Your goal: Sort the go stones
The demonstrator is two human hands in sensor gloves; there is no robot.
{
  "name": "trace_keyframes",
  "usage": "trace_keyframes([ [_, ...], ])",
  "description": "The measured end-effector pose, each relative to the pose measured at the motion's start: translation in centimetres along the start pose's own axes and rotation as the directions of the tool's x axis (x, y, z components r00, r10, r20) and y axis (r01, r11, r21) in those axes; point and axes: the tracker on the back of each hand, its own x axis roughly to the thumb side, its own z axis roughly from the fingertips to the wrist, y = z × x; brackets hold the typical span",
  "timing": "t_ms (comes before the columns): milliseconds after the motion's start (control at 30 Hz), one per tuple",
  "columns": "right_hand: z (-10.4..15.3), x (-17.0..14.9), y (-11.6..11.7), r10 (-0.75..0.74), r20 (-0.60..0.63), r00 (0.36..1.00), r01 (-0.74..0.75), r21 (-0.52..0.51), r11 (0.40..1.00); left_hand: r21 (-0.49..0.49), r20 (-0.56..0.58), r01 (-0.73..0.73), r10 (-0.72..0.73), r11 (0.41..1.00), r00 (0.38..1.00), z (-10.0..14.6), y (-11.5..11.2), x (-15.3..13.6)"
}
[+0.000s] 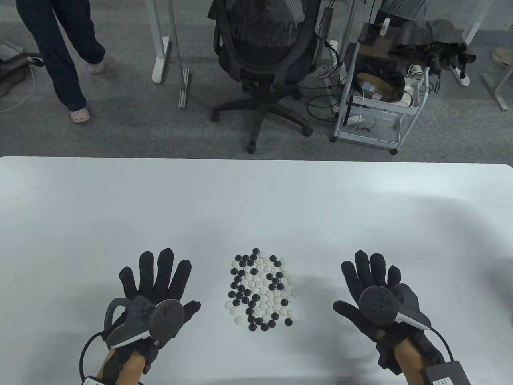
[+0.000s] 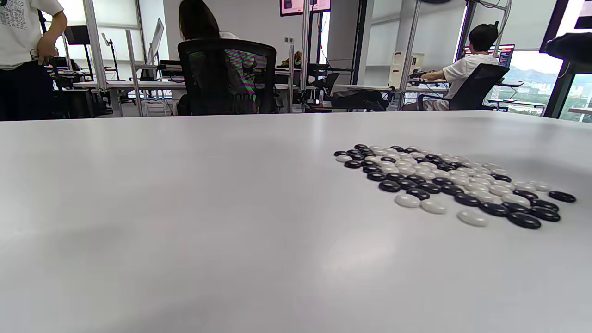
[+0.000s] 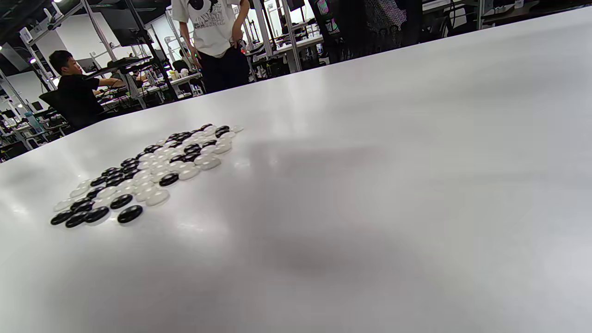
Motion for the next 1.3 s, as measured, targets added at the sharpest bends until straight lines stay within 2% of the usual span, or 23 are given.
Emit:
trace_keyframes([
  [667, -0.3, 0.0, 0.4, -0.008, 0.003, 1.000, 0.008, 0.025, 1.000, -0.002, -0.005, -0.019, 0.019, 1.000, 1.000, 0.1, 0.2, -0.3],
  [800, -0.6, 0.1, 0.1, -0.055, 0.017, 0.998, 0.055, 0.008, 0.998, -0.005, -0.007, -0.018, 0.018, 1.000, 1.000, 0.1, 0.2, -0.3],
  [967, -2.2, 2.0, -4.0, -0.158, 0.062, 0.985, 0.157, 0.026, 0.987, 0.000, -0.009, -0.023, 0.023, 1.000, 1.000, 0.1, 0.3, -0.5],
  [1067, -4.0, 4.4, -7.9, -0.100, 0.054, 0.994, 0.095, 0.093, 0.991, -0.005, -0.011, -0.023, 0.023, 1.000, 1.000, 0.1, 0.2, -0.5],
  [1133, -5.3, 5.9, -9.6, -0.061, 0.056, 0.997, 0.052, 0.145, 0.988, -0.011, -0.011, -0.022, 0.022, 1.000, 1.000, 0.1, 0.2, -0.5],
  [1167, -5.8, 6.2, -10.0, -0.057, 0.054, 0.997, 0.048, 0.159, 0.986, -0.013, -0.012, -0.021, 0.021, 1.000, 1.000, 0.1, 0.2, -0.6],
  [1200, -7.4, 7.0, -10.5, -0.070, 0.026, 0.997, 0.063, 0.203, 0.977, -0.018, -0.012, -0.020, 0.020, 1.000, 1.000, 0.0, 0.1, -0.6],
  [1300, -10.3, 7.4, -9.8, -0.111, -0.045, 0.993, 0.119, 0.268, 0.956, -0.023, -0.011, -0.016, 0.015, 1.000, 1.000, -0.1, 0.1, -0.7],
])
